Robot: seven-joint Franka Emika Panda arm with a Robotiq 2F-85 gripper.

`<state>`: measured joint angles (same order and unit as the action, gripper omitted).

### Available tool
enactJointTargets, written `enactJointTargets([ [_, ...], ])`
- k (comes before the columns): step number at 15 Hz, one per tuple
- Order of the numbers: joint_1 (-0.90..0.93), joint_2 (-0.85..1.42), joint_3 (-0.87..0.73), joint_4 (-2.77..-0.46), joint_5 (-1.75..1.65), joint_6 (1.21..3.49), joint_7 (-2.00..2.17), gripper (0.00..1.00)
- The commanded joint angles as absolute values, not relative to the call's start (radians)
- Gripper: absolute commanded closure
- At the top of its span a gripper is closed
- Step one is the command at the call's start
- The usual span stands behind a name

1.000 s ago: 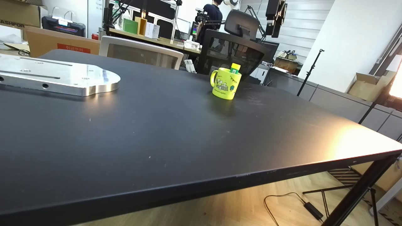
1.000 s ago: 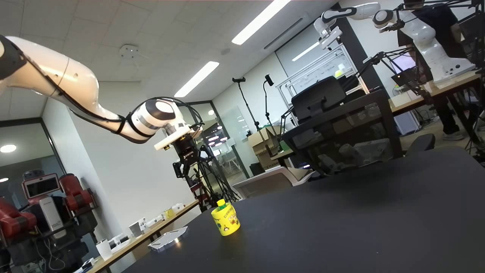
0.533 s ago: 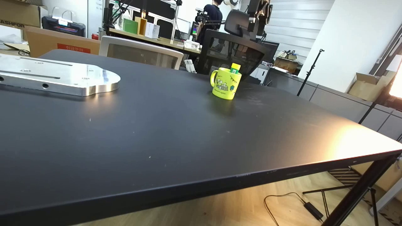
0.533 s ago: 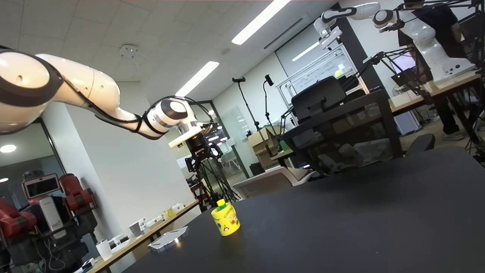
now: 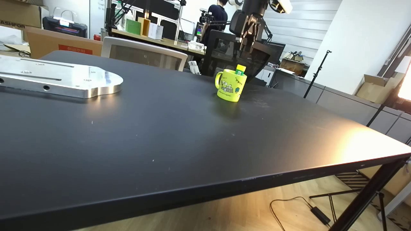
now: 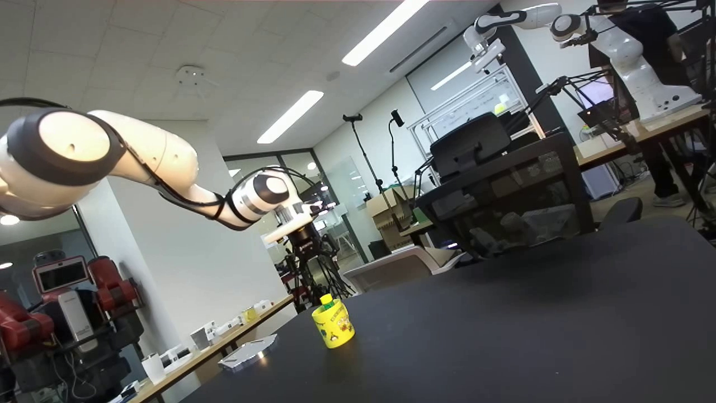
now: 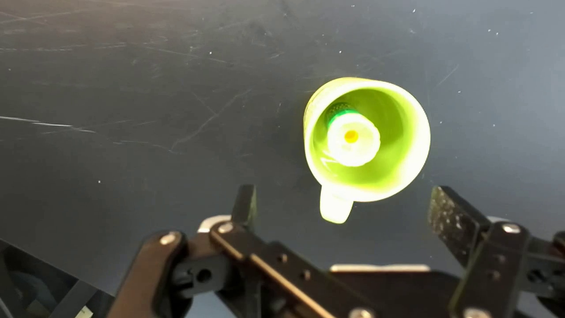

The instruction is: Remove the object from the cup and put it on the table

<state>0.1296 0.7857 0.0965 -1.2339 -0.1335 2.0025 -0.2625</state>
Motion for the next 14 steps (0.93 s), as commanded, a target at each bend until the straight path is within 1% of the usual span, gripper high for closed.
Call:
enactJointTargets([
  [1, 0.119, 0.802, 0.102, -1.264, -0.119, 2.087, -0.261, 0.0],
  [5, 0.111, 0.814, 0.113, -1.298, -0.103, 2.15, -0.272, 0.0],
  [13, 0.109, 0.811, 0.114, -1.338, -0.055, 2.129, -0.254, 0.0],
  [14, 0.11, 0.81, 0.112, -1.345, -0.053, 2.141, -0.249, 0.25],
])
